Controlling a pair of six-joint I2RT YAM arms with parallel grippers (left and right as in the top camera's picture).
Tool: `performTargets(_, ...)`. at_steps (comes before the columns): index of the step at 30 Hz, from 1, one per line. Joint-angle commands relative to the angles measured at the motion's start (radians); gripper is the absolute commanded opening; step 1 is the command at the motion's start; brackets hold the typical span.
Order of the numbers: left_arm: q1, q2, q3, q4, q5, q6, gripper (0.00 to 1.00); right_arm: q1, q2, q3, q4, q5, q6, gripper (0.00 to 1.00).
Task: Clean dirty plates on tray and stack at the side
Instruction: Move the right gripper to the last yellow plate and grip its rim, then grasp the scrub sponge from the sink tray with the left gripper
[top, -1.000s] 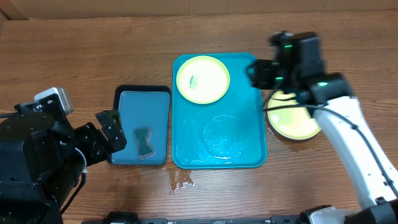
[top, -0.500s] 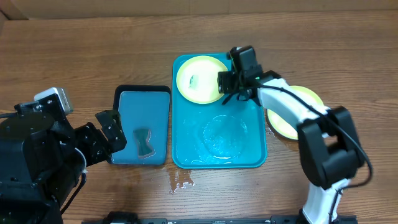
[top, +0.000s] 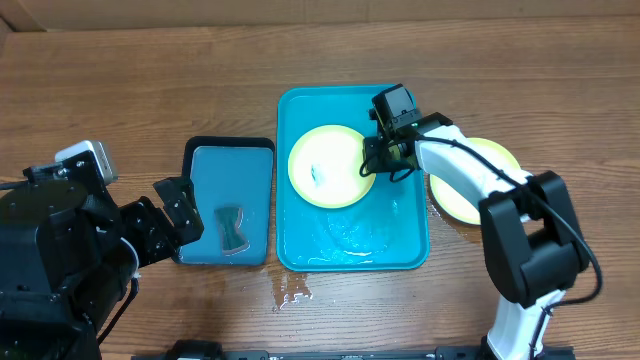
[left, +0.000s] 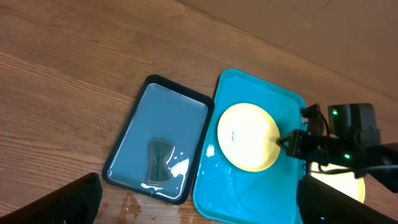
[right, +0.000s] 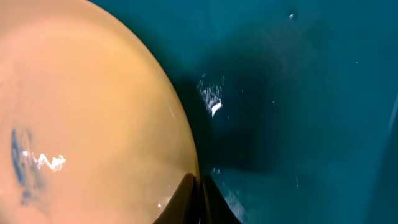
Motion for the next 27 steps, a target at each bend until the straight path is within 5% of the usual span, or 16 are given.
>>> performTargets(1, 0.005, 0.001, 0.015, 0.004, 0.011, 0.018, 1.00, -0.005, -0.149, 0.003, -0.084, -0.013, -0.004, 0.04)
performTargets(5, 0.005, 0.001, 0.015, 0.004, 0.011, 0.018, 1.00, -0.005, -0.269, 0.003, -0.246, -0.014, 0.007, 0.04)
performTargets(11, 0.005, 0.001, 0.015, 0.031, 0.016, 0.017, 1.00, 0.005, -0.306, -0.027, -0.446, -0.041, 0.206, 0.04)
performTargets(20, 0.005, 0.005, 0.014, 0.016, 0.055, -0.034, 1.00, 0.013, -0.294, -0.273, -0.085, -0.050, 0.392, 0.04)
performTargets(22, 0.005, 0.011, 0.012, 0.002, 0.055, -0.034, 1.00, 0.013, -0.294, -0.279, -0.058, -0.050, 0.393, 0.24)
performTargets(27, 0.005, 0.069, -0.021, -0.073, 0.056, 0.053, 1.00, 0.010, -0.333, -0.216, -0.107, -0.049, 0.330, 0.29)
